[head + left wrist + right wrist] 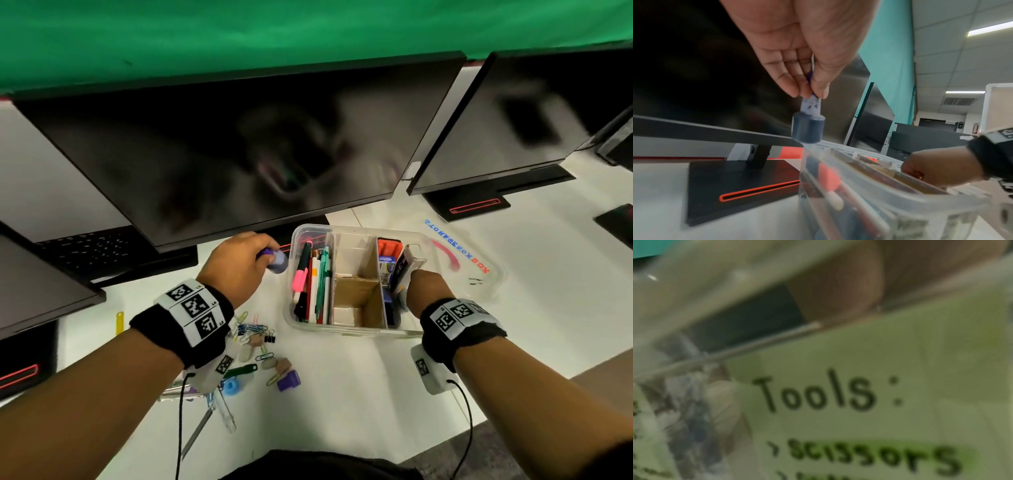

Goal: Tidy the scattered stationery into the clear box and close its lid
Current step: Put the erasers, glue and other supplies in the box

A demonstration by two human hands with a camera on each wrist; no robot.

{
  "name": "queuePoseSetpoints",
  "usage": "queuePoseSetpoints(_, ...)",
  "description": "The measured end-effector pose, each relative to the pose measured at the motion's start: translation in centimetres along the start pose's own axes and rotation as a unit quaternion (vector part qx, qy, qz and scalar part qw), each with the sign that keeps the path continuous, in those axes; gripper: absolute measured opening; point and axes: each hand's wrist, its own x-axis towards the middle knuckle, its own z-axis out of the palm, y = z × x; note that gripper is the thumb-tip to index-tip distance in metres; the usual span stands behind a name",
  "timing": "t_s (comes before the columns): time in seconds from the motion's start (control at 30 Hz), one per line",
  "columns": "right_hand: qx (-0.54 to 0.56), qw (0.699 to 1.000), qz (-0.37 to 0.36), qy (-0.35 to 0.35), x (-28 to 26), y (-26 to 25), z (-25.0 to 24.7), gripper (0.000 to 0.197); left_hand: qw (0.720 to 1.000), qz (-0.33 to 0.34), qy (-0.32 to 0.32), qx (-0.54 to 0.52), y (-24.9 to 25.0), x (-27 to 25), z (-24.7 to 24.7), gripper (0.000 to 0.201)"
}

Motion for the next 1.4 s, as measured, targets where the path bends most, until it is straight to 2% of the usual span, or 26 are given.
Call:
queuePoseSetpoints(0.07,0.008,1.0,0.003,0.0,-0.2,-0.1,-0.1,0.028,0.999,0.026,0.007,-0.019,0.9,-0.7,-0.2,0.019)
queuePoseSetpoints(0.13,0.023,0.999,-0.009,0.031,-0.2,-0.3,-0.4,0.03,0.998,0.049,0.001,-0.036,1.8,-1.2,-0.2,0.021)
queuePoseSetpoints(0.23,0.072,0.991,-0.085,0.074,-1.0,-1.7,-0.9,0.034,0.996,0.071,-0.013,-0.058,2.8,-1.7,0.5,0.021)
queuePoseSetpoints(0.33,0.174,0.967,-0.183,0.009,-2.5,-4.2,-1.3,0.046,0.993,0.081,-0.046,-0.078,4.0,-2.0,1.2,0.02)
queuePoseSetpoints(0.4,0.23,0.947,-0.224,-0.022,-3.3,-5.6,-1.2,0.053,0.99,0.094,-0.07,-0.079,4.8,-2.2,1.4,0.019)
queuePoseSetpoints(0.43,0.244,0.94,-0.239,-0.026,-3.6,-6.1,-1.0,0.052,0.989,0.1,-0.077,-0.08,5.1,-2.4,1.5,0.019)
queuePoseSetpoints(0.53,0.252,0.932,-0.261,-0.014,-4.3,-6.5,-0.4,0.031,0.985,0.096,-0.091,-0.11,5.9,-2.5,1.7,0.019)
queuePoseSetpoints(0.63,0.252,0.94,-0.231,-0.016,-4.6,-6.0,-0.2,0.019,0.984,0.072,-0.099,-0.127,5.9,-2.5,1.8,0.025)
queuePoseSetpoints(0.7,0.252,0.95,-0.185,-0.002,-4.3,-5.0,-0.5,0.018,0.987,0.067,-0.114,-0.09,5.4,-2.3,1.9,0.03)
queuePoseSetpoints(0.8,0.273,0.954,-0.11,0.062,-3.5,-2.8,-1.7,0.011,0.977,0.093,-0.19,0.027,4.0,-2.4,2.0,0.033)
queuePoseSetpoints(0.9,0.226,0.965,-0.066,0.117,-2.3,-0.6,-2.1,0.013,0.951,0.131,-0.262,0.096,2.9,-2.8,2.3,0.031)
queuePoseSetpoints(0.97,0.163,0.981,-0.042,0.1,-1.8,0.4,-1.8,0.014,0.943,0.142,-0.278,0.112,2.5,-3.0,2.6,0.029)
queuePoseSetpoints(1.07,0.066,0.997,-0.016,0.025,-1.8,0.9,-1.1,0.012,0.944,0.134,-0.281,0.105,2.4,-3.2,2.8,0.027)
queuePoseSetpoints(1.13,0.008,1.0,-0.009,-0.008,-1.9,1.1,-0.6,0.022,0.944,0.124,-0.291,0.096,2.3,-3.2,2.8,0.027)
queuePoseSetpoints(1.27,-0.023,0.999,0.005,-0.029,-1.9,1.0,0.4,0.035,0.944,0.108,-0.302,0.082,2.2,-3.5,2.8,0.025)
queuePoseSetpoints(1.4,-0.041,0.999,-0.003,-0.03,-1.7,0.7,0.9,0.028,0.946,0.1,-0.297,0.076,2.2,-3.8,2.9,0.025)
